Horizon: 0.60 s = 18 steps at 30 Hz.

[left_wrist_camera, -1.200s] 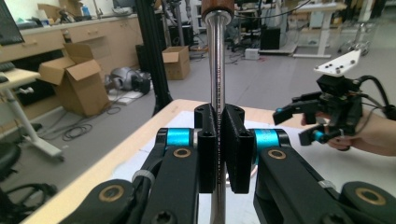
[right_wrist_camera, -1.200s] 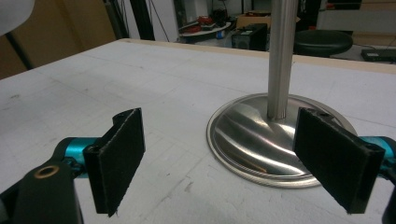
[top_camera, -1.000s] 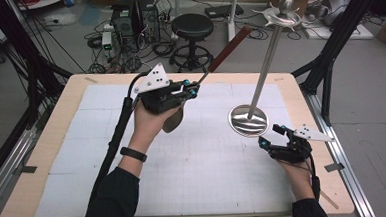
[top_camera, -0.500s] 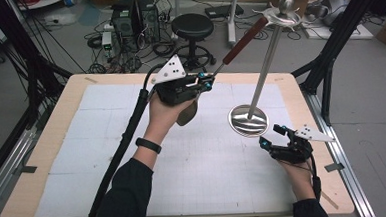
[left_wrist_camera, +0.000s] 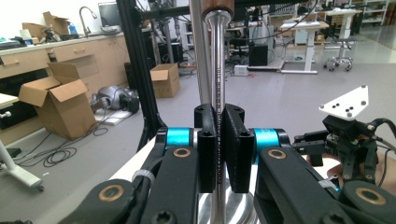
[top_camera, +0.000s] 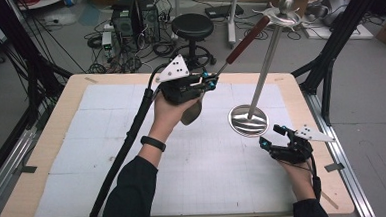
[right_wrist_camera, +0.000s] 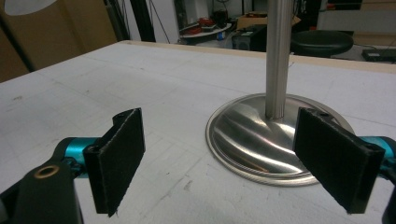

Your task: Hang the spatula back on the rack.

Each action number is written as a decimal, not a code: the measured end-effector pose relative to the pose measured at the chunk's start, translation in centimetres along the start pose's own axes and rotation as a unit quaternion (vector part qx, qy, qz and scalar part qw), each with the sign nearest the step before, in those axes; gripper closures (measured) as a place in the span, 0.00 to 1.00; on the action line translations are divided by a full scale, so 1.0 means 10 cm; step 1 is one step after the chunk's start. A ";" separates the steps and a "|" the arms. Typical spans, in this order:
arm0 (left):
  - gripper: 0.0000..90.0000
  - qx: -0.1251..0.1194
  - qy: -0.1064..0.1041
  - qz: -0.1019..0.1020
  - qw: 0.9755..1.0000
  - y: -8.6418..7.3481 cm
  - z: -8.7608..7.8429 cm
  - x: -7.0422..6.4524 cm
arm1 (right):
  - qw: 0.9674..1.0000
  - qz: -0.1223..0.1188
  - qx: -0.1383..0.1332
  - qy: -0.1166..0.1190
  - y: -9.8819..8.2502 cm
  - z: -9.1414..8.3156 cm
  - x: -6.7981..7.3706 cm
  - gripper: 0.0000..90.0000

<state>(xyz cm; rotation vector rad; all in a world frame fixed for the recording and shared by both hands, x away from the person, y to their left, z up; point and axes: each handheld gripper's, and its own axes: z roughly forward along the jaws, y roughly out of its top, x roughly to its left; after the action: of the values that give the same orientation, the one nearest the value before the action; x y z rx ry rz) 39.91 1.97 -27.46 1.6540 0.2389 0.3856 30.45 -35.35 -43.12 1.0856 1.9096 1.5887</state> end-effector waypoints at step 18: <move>0.94 -0.015 0.016 -0.006 1.000 -0.07 0.25 0.01 | 1.000 0.003 -0.002 -0.001 -0.01 -0.02 0.00 0.18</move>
<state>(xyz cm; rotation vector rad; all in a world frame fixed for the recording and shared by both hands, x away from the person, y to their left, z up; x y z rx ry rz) 41.01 -0.22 -28.37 1.6168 0.2661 0.4050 30.25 -35.53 -43.16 1.0916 1.9022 1.5937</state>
